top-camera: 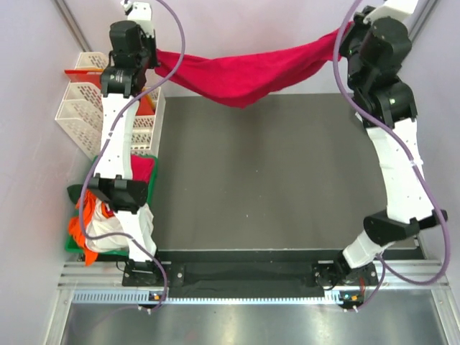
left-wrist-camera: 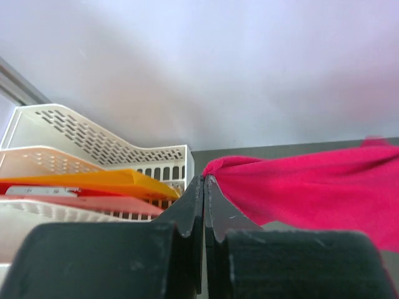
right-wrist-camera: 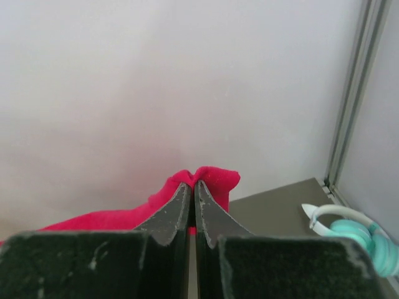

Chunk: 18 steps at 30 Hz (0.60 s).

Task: Fold and stack the t-shirts
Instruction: Flatten the tshirt out

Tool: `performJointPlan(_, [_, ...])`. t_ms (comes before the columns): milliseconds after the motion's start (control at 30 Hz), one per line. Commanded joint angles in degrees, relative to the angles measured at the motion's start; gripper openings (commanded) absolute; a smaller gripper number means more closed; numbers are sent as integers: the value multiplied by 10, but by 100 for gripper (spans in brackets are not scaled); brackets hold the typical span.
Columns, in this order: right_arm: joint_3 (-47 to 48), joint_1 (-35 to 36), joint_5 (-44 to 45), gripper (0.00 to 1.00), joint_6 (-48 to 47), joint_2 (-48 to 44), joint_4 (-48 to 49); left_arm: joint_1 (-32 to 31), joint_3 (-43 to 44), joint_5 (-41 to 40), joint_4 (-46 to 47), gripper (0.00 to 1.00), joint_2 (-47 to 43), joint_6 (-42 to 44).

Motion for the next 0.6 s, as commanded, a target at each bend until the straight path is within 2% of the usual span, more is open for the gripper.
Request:
performJointPlan(0, [-109, 10, 17, 0, 0, -55, 34, 2, -93, -6, 39, 0, -54, 3])
performJointPlan(33, [-186, 10, 19, 0, 6, -69, 40, 2, -149, -4, 33, 0, -61, 3])
performJointPlan(100, [-264, 11, 18, 0, 33, -111, 46, 3, -221, 10, 33, 0, -92, 2])
performJointPlan(133, [-332, 14, 16, 0, 43, -124, 44, 2, -299, 16, 42, 0, -104, 1])
performJointPlan(200, [-397, 22, 16, 0, 72, -161, 39, 1, -369, 45, 42, 0, -140, 9])
performJointPlan(233, [-451, 36, 20, 0, 77, -171, 35, 1, -432, 54, 41, 0, -151, 13])
performJointPlan(433, [-595, 86, 47, 0, 134, -250, -21, -3, -595, 114, 3, 0, -224, 50])
performJointPlan(567, [-633, 108, 50, 0, 183, -286, -60, -4, -653, 127, -13, 0, -265, 69])
